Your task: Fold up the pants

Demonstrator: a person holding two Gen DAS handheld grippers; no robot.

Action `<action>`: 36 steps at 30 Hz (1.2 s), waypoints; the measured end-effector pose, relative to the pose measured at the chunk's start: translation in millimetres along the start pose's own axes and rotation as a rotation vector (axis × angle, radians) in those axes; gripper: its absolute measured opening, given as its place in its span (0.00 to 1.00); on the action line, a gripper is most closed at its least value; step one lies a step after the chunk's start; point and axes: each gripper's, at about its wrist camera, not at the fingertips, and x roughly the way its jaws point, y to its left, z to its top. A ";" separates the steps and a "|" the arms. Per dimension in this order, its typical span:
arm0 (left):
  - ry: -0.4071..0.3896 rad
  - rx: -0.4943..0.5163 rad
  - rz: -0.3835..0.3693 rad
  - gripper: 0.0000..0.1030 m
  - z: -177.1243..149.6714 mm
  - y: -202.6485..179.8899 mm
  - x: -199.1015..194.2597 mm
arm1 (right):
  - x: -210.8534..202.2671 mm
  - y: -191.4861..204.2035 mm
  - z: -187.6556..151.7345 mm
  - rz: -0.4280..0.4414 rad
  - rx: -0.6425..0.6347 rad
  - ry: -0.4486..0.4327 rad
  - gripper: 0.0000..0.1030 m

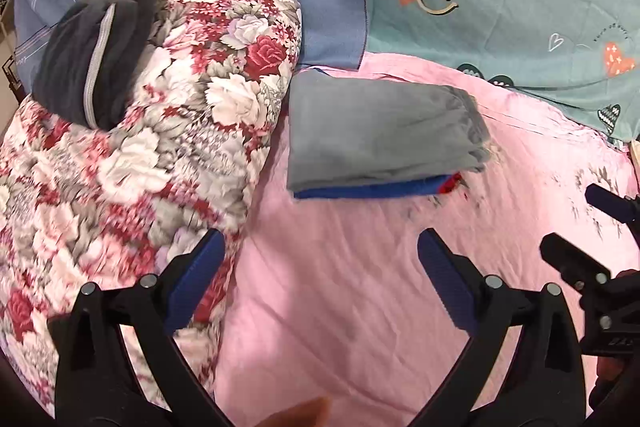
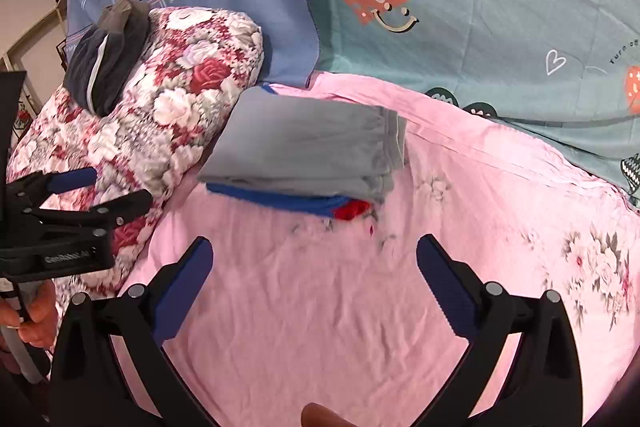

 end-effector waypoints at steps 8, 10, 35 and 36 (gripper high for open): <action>-0.042 0.002 0.008 0.96 -28.2 -3.8 -42.9 | -29.7 7.9 -26.1 -0.015 0.009 -0.008 0.99; -0.049 0.004 0.005 0.96 -35.3 -5.2 -51.9 | -35.2 8.7 -31.0 -0.018 0.017 -0.009 0.99; -0.073 0.032 -0.013 0.96 -73.9 -20.6 -89.1 | -69.2 14.5 -63.8 -0.050 0.037 -0.023 0.99; -0.073 0.033 -0.013 0.96 -74.1 -20.8 -89.3 | -69.2 14.4 -64.0 -0.049 0.039 -0.022 0.99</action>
